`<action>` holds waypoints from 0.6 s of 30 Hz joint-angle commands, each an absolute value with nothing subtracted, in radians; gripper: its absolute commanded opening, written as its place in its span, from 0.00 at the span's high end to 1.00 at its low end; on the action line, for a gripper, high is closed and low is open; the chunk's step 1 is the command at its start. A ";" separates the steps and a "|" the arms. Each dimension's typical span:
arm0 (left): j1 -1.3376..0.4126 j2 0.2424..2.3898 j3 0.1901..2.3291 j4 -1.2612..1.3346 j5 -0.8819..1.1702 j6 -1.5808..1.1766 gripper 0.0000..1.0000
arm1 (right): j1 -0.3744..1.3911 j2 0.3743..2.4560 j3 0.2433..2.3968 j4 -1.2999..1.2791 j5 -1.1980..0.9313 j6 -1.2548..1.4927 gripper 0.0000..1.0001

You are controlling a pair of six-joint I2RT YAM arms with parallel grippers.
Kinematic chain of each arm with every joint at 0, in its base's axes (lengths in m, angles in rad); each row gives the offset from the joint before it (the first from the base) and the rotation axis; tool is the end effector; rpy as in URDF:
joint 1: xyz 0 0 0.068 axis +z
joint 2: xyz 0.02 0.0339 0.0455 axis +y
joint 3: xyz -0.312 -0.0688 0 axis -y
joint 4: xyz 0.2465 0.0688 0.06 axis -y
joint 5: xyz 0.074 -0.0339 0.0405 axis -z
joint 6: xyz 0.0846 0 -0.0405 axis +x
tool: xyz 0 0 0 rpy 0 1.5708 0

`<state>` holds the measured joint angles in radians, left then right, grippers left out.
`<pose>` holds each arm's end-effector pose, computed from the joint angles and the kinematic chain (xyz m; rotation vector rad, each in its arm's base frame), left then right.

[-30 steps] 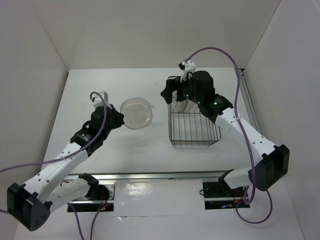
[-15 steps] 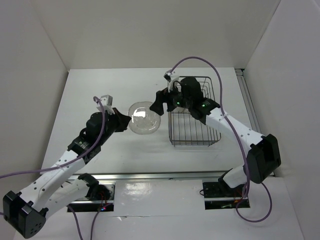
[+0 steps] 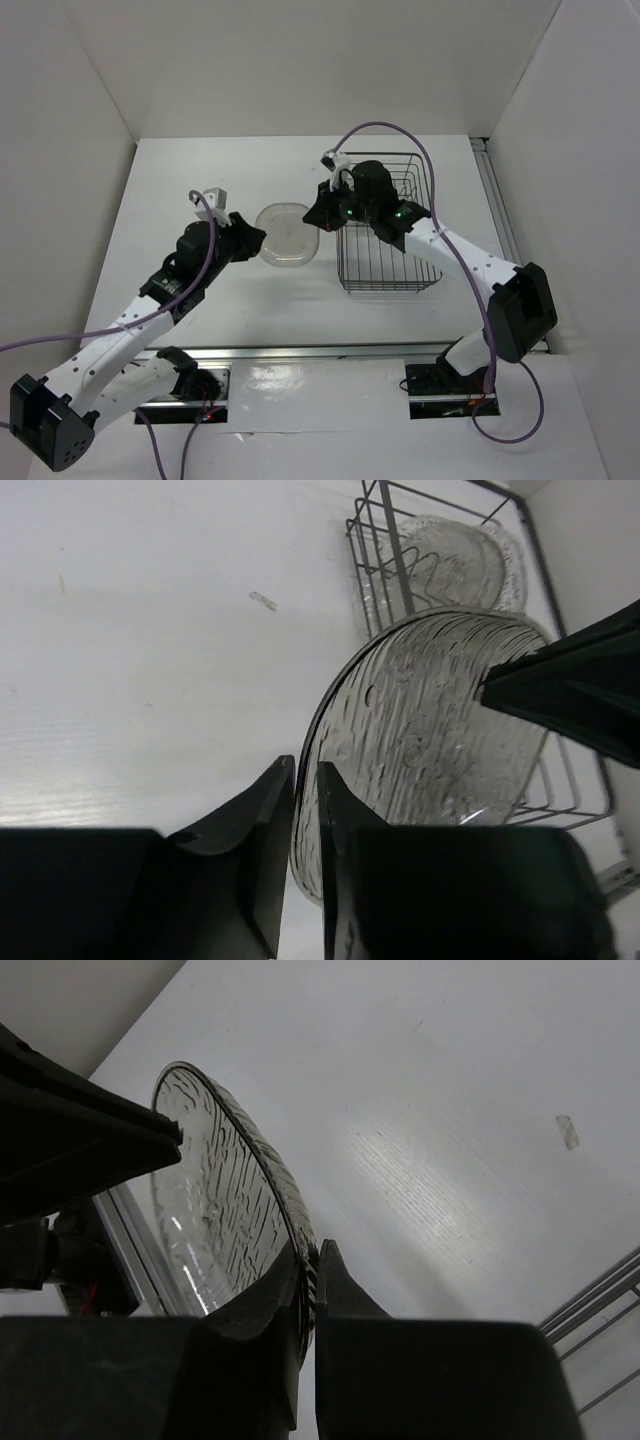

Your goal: Load the plates into the dish rack

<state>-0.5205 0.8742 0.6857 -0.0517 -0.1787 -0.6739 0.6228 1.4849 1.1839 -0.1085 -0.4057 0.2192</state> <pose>0.2035 -0.0993 0.3282 -0.2724 1.8410 -0.6816 0.2937 0.2521 0.3482 -0.6823 1.9542 0.9351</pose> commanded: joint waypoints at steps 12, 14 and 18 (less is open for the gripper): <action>-0.528 0.882 0.792 -0.208 -0.272 -0.770 0.00 | 0.559 1.325 1.483 -0.406 0.628 0.170 1.00; -0.528 0.882 0.792 -0.228 -0.281 -0.770 0.00 | 0.497 1.325 1.493 -0.431 0.712 0.157 1.00; -0.537 0.882 0.779 -0.218 -0.261 -0.770 0.00 | 0.367 1.364 1.502 -0.495 0.761 0.156 1.00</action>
